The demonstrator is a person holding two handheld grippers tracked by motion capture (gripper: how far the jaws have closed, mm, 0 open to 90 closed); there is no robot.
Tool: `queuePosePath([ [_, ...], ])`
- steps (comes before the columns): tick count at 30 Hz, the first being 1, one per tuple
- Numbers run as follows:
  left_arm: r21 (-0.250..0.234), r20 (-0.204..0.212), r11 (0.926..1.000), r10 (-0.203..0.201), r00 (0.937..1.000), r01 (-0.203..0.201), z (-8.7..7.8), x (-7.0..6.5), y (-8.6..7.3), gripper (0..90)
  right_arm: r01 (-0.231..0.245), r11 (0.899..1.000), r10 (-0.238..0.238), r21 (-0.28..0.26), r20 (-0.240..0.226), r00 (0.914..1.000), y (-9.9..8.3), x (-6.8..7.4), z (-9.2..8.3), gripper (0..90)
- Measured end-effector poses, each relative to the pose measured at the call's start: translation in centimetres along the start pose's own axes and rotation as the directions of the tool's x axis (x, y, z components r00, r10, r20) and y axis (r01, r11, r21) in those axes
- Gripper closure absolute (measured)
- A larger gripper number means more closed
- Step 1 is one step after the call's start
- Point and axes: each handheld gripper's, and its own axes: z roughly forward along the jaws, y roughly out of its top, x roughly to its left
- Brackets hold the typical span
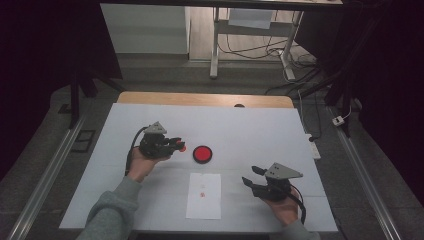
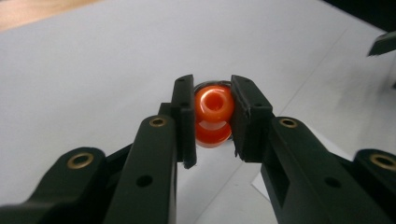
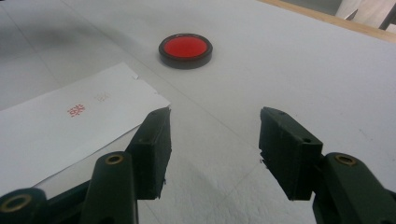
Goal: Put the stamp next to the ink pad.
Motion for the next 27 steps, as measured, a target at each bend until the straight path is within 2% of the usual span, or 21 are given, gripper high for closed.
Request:
queuePosePath([
  [3,0.031,-0.011,0.9995,0.005,0.9999,-0.005,0.9,0.3,-0.1,72.4,0.001,1.0,-0.001,0.002,0.002,1.0,0.0,0.0,0.0,43.3],
  [9,0.061,-0.019,0.9981,-0.002,0.9998,0.003,2.4,0.9,-0.2,72.4,0.002,1.0,-0.002,0.003,0.005,1.0,-0.1,-0.1,-0.1,43.3],
  [18,0.131,-0.06,0.9913,-0.007,0.9982,0.015,4.4,1.9,-0.9,72.3,0.002,1.0,-0.002,0.006,0.002,1.0,-0.1,0.0,-0.1,43.4],
  [22,0.129,-0.065,0.9914,-0.013,0.9978,0.022,4.7,2.1,-1.0,72.3,-0.001,1.0,0.001,0.009,0.003,1.0,-0.2,0.0,-0.1,43.4],
  [27,0.136,-0.063,0.9906,0.004,0.998,0.005,5.2,1.8,-1.0,72.3,0.001,1.0,-0.001,0.007,0.003,1.0,-0.2,0.0,0.0,43.4],
])
